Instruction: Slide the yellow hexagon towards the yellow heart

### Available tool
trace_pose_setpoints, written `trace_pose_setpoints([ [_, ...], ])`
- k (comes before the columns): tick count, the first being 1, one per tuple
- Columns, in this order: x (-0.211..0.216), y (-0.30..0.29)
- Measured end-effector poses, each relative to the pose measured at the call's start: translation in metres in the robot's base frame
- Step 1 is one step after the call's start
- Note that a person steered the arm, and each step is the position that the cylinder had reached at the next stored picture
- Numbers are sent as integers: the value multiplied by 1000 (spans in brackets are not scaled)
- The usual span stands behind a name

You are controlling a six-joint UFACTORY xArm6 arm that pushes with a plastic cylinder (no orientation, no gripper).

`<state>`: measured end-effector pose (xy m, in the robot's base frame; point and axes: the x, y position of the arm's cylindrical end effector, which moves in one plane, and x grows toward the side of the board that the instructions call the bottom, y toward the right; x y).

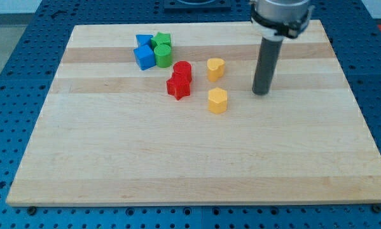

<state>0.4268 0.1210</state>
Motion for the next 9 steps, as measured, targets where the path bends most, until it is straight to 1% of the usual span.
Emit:
trace_pose_setpoints([
  [1,47,-29],
  [2,48,-66],
  [3,28,-67],
  [4,35,-69],
  [5,51,-94],
  [6,47,-105],
  [9,11,-92],
])
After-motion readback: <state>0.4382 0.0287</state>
